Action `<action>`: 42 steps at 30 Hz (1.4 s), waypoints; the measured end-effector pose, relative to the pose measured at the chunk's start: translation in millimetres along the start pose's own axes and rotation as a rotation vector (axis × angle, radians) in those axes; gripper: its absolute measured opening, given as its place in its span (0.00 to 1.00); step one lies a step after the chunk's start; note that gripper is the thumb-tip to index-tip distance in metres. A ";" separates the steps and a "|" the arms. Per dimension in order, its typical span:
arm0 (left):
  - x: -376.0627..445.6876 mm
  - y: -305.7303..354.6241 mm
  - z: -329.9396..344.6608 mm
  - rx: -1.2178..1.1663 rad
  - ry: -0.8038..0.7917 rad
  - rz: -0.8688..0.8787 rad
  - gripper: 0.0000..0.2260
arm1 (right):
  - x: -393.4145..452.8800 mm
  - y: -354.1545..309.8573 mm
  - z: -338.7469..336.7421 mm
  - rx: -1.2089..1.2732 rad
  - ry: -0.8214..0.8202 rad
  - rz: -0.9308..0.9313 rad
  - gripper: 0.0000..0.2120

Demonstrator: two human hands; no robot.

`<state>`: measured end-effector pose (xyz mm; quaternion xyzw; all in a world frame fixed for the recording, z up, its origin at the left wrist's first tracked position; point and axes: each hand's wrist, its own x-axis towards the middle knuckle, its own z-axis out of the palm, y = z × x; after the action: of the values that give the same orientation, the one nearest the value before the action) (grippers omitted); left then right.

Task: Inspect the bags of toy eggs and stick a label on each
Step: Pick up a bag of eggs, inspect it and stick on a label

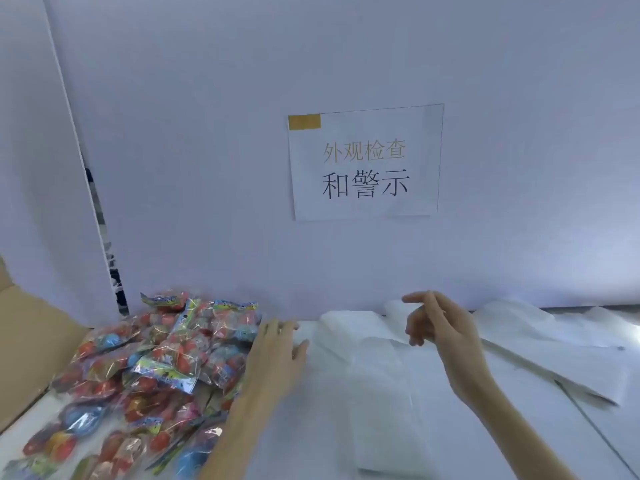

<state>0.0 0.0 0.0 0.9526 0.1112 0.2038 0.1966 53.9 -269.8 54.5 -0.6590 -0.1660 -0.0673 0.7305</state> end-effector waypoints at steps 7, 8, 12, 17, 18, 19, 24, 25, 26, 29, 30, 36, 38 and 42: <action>-6.1 -8.4 19.6 0.339 0.166 0.274 0.19 | 0.5 28.4 1.2 -0.101 0.007 -0.057 0.15; -5.6 -6.0 16.1 0.342 0.161 0.272 0.21 | -1.3 27.8 1.1 -0.104 -0.012 -0.072 0.15; -5.8 -9.2 18.5 0.309 0.266 0.354 0.15 | -10.8 31.4 0.4 -0.212 -0.063 -0.099 0.16; -6.9 12.3 9.5 0.092 0.485 0.441 0.13 | -19.2 35.7 7.5 -0.403 -0.111 -0.154 0.11; -9.5 19.1 6.3 0.011 0.464 0.422 0.20 | -20.8 35.9 10.0 -0.422 -0.125 -0.168 0.11; -12.6 26.2 2.0 -0.084 0.438 0.395 0.23 | -22.5 36.2 12.7 -0.432 -0.139 -0.187 0.12; -31.0 58.6 -3.4 -0.723 0.282 0.200 0.15 | -30.6 32.9 22.4 -0.466 -0.250 -0.238 0.29; -34.3 63.9 -2.8 -0.837 0.231 0.138 0.15 | -32.0 31.5 24.0 -0.463 -0.278 -0.226 0.30; -37.4 68.7 -2.5 -0.926 0.181 0.084 0.16 | -33.2 30.4 25.1 -0.446 -0.298 -0.208 0.28; -43.0 77.7 -0.3 -1.110 0.084 -0.014 0.13 | -33.2 32.0 26.2 -0.352 -0.277 -0.167 0.11; -43.4 79.5 0.1 -1.155 0.086 -0.034 0.12 | -33.2 32.7 25.8 -0.330 -0.261 -0.144 0.08; -41.7 79.4 0.1 -1.181 0.100 -0.097 0.10 | -34.1 24.5 24.9 -0.258 -0.278 -0.075 0.10; -41.6 78.1 1.2 -1.155 0.079 -0.099 0.10 | -33.4 24.3 24.3 -0.292 -0.225 -0.086 0.14; -42.0 79.3 1.3 -1.127 0.026 -0.075 0.10 | -30.7 24.6 22.1 -0.330 -0.152 -0.115 0.16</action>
<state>-26.5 -83.9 17.7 0.6933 0.0216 0.2362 0.6805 29.5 -248.7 22.9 -0.7625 -0.2445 -0.0853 0.5929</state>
